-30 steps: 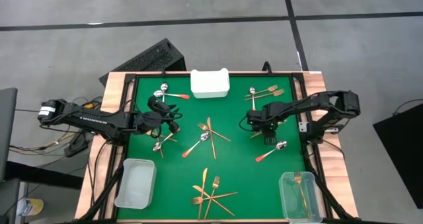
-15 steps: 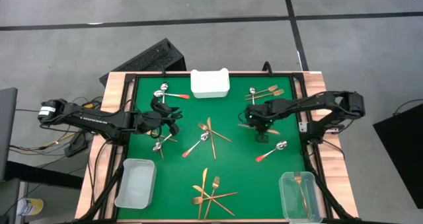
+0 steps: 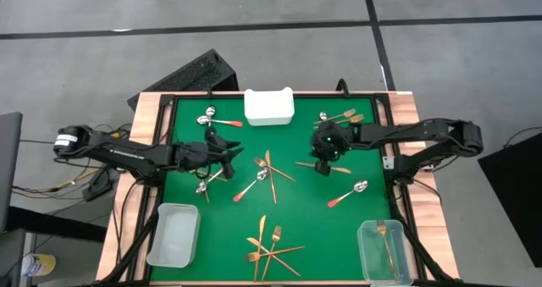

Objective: Sort silverware by color (type)
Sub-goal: Put the gold table knife into the white bin

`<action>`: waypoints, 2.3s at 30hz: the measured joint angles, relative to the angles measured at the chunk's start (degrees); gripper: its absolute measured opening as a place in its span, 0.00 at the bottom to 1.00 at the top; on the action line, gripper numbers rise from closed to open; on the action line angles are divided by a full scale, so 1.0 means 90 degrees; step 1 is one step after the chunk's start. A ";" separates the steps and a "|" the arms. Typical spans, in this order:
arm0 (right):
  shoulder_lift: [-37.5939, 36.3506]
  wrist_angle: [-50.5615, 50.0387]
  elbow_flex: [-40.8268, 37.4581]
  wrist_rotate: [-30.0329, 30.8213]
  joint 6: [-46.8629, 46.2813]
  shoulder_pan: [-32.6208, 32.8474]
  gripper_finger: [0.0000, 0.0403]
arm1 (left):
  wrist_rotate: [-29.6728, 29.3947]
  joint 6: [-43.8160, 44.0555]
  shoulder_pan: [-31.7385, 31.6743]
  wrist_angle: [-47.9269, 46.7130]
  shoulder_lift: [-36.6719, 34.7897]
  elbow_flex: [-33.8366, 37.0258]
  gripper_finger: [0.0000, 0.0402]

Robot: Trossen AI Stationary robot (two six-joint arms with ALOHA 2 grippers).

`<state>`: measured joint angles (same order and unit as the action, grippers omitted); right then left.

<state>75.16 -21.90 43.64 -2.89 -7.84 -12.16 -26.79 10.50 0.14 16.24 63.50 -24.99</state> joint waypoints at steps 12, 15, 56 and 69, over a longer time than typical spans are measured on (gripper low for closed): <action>0.0543 -0.1001 0.0000 0.0555 -0.0316 0.0433 0.31 | -0.0213 -0.0259 -0.0039 0.0621 0.1074 0.0000 0.22; 0.0849 -0.0844 -0.0019 0.1052 -0.0338 0.0627 0.33 | -0.0210 -0.0256 -0.0033 0.0619 0.1087 0.0000 0.22; 0.1028 0.5054 -0.1977 0.1670 -0.1408 0.0698 0.08 | 0.0029 -0.0884 -0.0151 0.1283 0.1023 0.0000 0.22; 0.0461 0.2733 -0.1965 0.1810 -0.1149 0.0665 0.27 | -0.0001 -0.0951 -0.0152 0.1257 0.1023 0.0000 0.22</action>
<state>79.31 2.70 25.96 13.40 -18.19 -6.17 -26.81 1.95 -1.22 27.55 72.71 -24.99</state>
